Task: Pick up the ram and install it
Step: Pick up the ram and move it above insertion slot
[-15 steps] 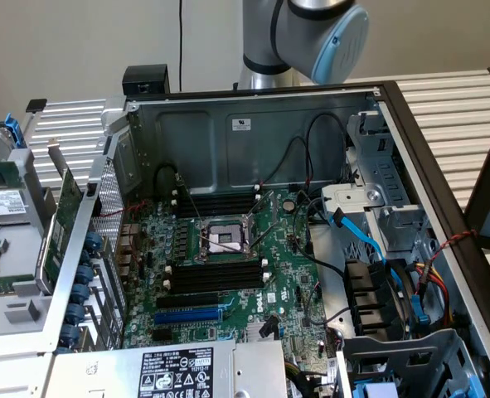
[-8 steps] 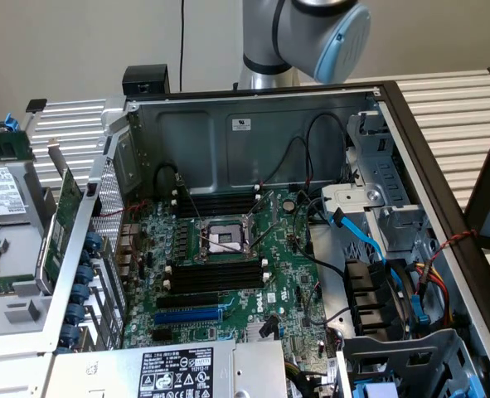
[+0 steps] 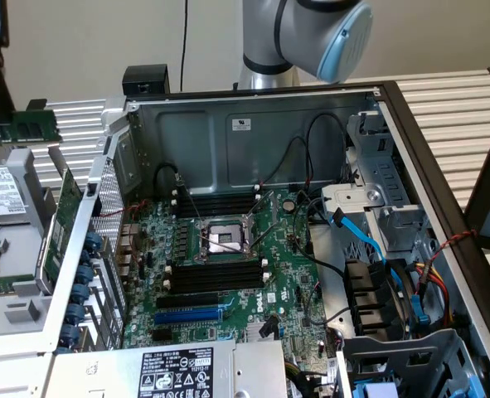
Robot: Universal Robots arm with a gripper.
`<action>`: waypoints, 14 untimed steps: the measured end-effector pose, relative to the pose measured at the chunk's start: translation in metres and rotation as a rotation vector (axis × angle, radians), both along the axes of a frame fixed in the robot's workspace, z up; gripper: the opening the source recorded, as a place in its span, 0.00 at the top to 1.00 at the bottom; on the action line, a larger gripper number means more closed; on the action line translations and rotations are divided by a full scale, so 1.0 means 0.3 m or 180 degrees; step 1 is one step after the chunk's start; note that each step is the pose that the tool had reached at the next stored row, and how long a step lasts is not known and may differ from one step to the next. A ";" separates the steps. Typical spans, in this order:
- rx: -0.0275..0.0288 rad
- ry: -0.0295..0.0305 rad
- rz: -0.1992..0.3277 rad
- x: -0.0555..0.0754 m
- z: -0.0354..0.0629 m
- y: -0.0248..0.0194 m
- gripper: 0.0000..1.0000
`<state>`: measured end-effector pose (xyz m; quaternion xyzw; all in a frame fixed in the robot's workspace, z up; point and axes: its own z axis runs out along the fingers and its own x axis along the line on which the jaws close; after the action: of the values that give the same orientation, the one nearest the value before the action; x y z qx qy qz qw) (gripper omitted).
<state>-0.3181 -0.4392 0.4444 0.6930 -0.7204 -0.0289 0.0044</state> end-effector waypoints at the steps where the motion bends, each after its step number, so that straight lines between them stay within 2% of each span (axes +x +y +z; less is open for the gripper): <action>1: 0.0000 0.0003 0.0004 0.015 0.000 0.000 0.88; 14: 0.0000 0.0008 0.0031 0.212 -0.009 0.001 0.88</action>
<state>-0.2546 -0.4390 0.4417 0.6964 -0.7170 -0.0297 0.0054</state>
